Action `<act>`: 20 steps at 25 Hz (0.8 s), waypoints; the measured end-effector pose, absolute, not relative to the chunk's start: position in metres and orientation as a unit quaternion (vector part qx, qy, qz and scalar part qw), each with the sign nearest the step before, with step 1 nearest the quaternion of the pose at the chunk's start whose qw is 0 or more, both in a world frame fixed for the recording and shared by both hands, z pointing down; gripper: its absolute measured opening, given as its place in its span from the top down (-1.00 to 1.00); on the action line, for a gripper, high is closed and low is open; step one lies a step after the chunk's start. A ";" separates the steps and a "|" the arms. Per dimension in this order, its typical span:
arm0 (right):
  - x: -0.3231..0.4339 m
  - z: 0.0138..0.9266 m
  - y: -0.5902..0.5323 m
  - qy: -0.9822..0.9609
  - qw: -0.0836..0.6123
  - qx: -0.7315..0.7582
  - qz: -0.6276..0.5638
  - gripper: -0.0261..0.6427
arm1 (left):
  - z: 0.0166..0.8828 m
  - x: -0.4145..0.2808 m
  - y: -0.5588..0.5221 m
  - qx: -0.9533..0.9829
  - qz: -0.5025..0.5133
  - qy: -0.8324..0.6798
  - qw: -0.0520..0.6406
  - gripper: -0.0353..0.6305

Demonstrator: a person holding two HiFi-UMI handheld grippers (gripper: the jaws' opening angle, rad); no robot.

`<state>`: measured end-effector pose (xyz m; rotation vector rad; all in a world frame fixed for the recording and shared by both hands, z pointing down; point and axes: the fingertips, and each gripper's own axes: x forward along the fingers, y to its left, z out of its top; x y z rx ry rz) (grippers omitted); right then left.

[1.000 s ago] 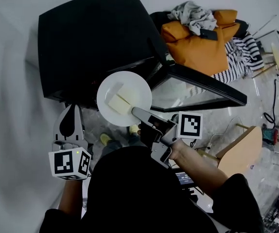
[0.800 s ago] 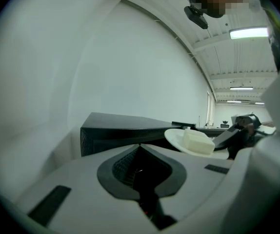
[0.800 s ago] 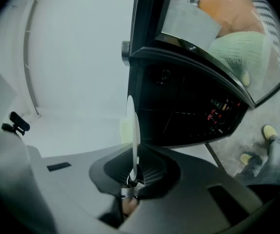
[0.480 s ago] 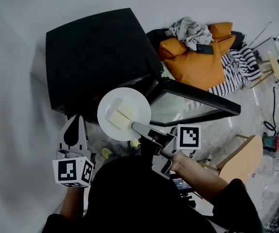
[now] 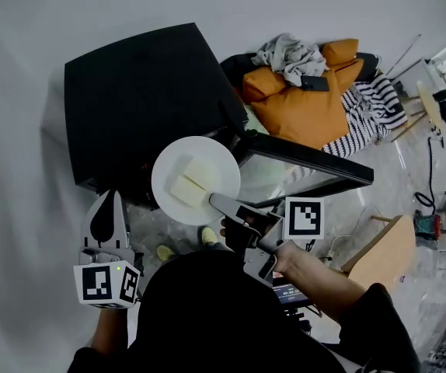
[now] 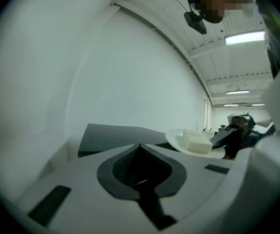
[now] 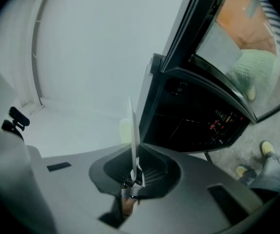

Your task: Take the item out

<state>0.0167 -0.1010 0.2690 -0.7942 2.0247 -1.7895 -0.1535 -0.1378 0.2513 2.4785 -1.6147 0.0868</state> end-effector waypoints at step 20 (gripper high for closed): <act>0.018 0.268 -0.107 0.713 0.167 -0.286 -0.617 0.84 | 0.251 -0.148 -0.141 0.843 0.028 -0.530 0.087 0.88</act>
